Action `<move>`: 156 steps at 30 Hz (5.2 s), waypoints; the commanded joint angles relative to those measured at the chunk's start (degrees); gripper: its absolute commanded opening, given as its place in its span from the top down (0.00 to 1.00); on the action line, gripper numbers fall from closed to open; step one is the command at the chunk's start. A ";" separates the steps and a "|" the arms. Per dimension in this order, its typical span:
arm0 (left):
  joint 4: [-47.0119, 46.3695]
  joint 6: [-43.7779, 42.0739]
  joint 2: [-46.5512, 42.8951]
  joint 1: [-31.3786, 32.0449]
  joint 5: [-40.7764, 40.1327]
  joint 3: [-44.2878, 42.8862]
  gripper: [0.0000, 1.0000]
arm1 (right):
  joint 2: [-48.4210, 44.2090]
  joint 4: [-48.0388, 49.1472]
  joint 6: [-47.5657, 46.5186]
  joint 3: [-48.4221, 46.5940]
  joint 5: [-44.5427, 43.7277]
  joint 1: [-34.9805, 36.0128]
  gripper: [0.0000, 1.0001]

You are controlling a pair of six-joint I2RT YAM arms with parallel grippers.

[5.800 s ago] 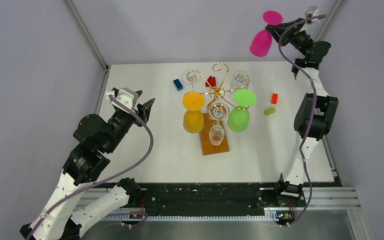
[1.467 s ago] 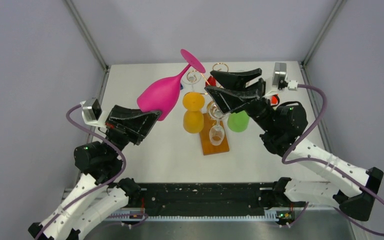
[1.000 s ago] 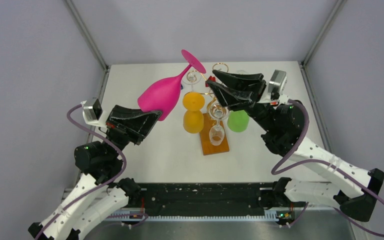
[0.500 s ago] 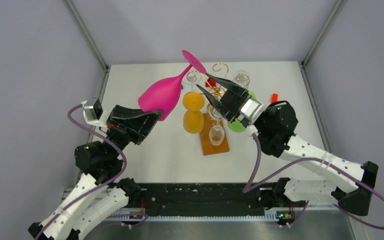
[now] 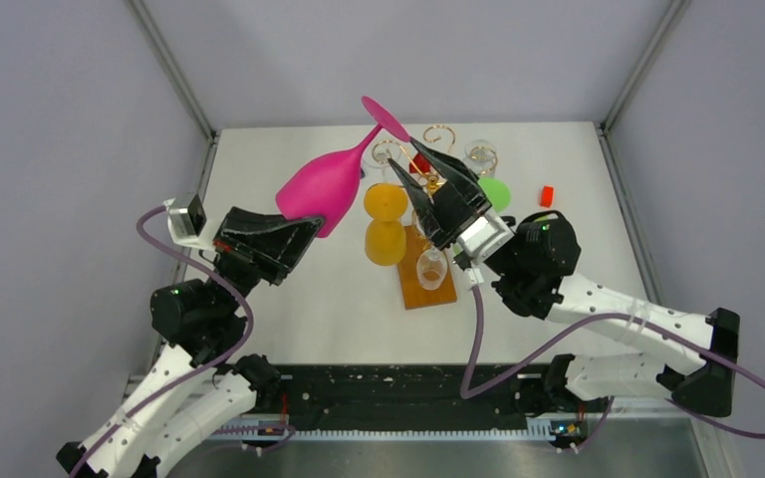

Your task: Place the wine glass upside down on the wine glass rack

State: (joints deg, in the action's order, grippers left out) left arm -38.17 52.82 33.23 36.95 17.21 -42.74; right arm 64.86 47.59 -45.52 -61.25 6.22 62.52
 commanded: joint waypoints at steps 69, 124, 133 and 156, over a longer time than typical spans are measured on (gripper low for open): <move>35.36 -30.68 -10.66 -0.17 9.48 -5.23 0.33 | -1.79 -37.40 -19.42 -10.61 26.99 2.54 1.00; 36.28 -31.11 -6.05 -0.20 9.30 -9.42 1.00 | -4.31 -32.87 -19.20 -6.81 25.49 5.50 1.00; 37.82 -32.80 -6.78 -0.20 8.69 -9.89 1.00 | -5.07 -32.41 -18.95 -6.05 24.81 5.45 1.00; 45.35 -51.17 -7.83 -0.20 0.60 -15.17 1.00 | 1.44 -53.28 23.28 -29.94 -13.93 -3.04 0.37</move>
State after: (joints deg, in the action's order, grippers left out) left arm 7.38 6.87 25.76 36.86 20.78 -55.18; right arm 63.57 6.22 -40.56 -77.82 4.56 66.43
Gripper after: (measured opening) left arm 0.122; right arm 0.636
